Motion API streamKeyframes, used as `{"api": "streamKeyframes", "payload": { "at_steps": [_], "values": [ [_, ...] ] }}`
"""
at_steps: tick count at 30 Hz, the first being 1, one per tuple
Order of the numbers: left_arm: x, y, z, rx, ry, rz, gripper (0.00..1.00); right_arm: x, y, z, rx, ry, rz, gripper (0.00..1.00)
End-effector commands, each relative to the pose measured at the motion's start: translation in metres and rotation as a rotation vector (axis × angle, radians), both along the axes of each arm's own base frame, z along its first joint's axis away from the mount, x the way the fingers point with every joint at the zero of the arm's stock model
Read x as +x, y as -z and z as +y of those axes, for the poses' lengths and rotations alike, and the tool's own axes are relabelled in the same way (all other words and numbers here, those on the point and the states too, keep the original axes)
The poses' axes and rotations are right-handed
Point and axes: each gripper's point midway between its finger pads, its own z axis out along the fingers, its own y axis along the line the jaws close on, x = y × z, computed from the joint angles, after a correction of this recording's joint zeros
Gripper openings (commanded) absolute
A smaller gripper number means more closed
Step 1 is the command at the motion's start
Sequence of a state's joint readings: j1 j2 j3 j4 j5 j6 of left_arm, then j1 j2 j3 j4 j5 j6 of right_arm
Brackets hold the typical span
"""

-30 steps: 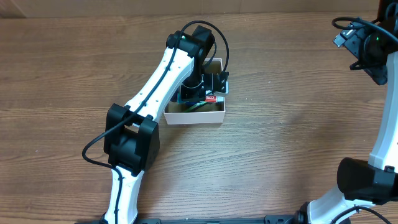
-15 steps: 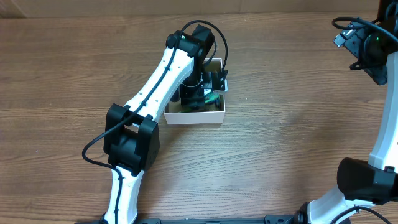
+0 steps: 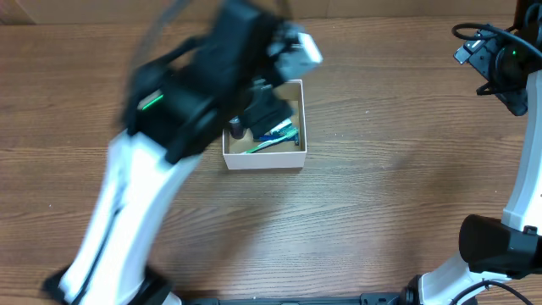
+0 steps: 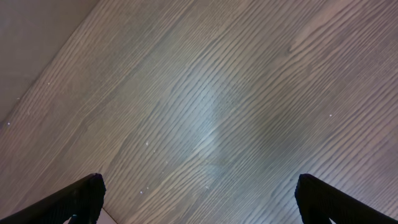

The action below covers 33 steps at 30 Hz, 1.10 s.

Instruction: Pack container

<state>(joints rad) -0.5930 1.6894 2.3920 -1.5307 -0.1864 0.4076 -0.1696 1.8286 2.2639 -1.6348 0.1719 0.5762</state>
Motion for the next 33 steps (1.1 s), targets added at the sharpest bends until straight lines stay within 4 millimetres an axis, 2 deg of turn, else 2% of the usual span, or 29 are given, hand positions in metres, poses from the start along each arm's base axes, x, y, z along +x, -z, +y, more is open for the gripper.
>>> {"api": "streamKeyframes", "payload": {
  "at_steps": [1,2,4,7,8,9,11,13,15,19,21,24,26,30,33],
  "values": [
    [-0.039,-0.016,0.055,-0.112,-0.308,0.021,1.00,-0.001,-0.007,-0.002,-0.009,0.009,-0.023,1.00],
    [-0.059,-0.024,0.065,-0.202,-0.365,0.027,1.00,-0.001,-0.007,-0.002,-0.009,0.009,-0.023,1.00],
    [-0.089,-0.030,0.076,-0.274,-0.358,0.028,1.00,-0.001,-0.007,-0.002,-0.009,0.009,-0.023,1.00],
    [-0.132,-0.027,0.108,-0.400,-0.471,0.019,1.00,-0.001,-0.007,-0.002,-0.009,0.009,-0.023,1.00],
    [-0.150,-0.020,0.122,-0.451,-0.523,0.024,1.00,-0.001,-0.007,-0.002,-0.009,0.009,-0.023,1.00],
    [-0.160,-0.014,0.129,-0.476,-0.552,0.025,1.00,-0.001,-0.007,-0.002,-0.009,0.009,-0.023,1.00],
    [-0.188,0.014,0.154,-0.535,-0.647,0.031,1.00,-0.001,-0.007,-0.002,-0.009,0.009,-0.023,1.00],
    [-0.203,0.040,0.168,-0.566,-0.686,0.014,1.00,-0.001,-0.007,-0.002,-0.009,0.009,-0.023,1.00],
    [-0.202,0.056,0.165,-0.631,-0.661,-0.024,1.00,-0.001,-0.007,-0.002,-0.009,0.009,-0.023,1.00],
    [-0.174,0.086,0.133,-0.725,-0.499,-0.119,1.00,-0.001,-0.007,-0.002,-0.009,0.009,-0.023,1.00],
    [-0.152,0.125,0.098,-0.751,-0.396,-0.084,1.00,-0.001,-0.007,-0.002,-0.009,0.009,-0.023,1.00],
    [-0.133,0.166,0.050,-0.818,-0.254,-0.001,1.00,-0.001,-0.007,-0.002,-0.009,0.009,-0.023,1.00],
    [-0.125,0.183,0.025,-0.862,-0.146,0.014,1.00,-0.001,-0.007,-0.002,-0.009,0.009,-0.023,1.00],
    [-0.118,0.207,0.004,-0.924,-0.088,0.047,1.00,-0.001,-0.007,-0.002,-0.009,0.009,-0.023,1.00],
    [-0.116,0.232,0.005,-0.891,-0.139,0.111,1.00,-0.001,-0.007,-0.002,-0.009,0.009,-0.023,1.00]
  ]
}}
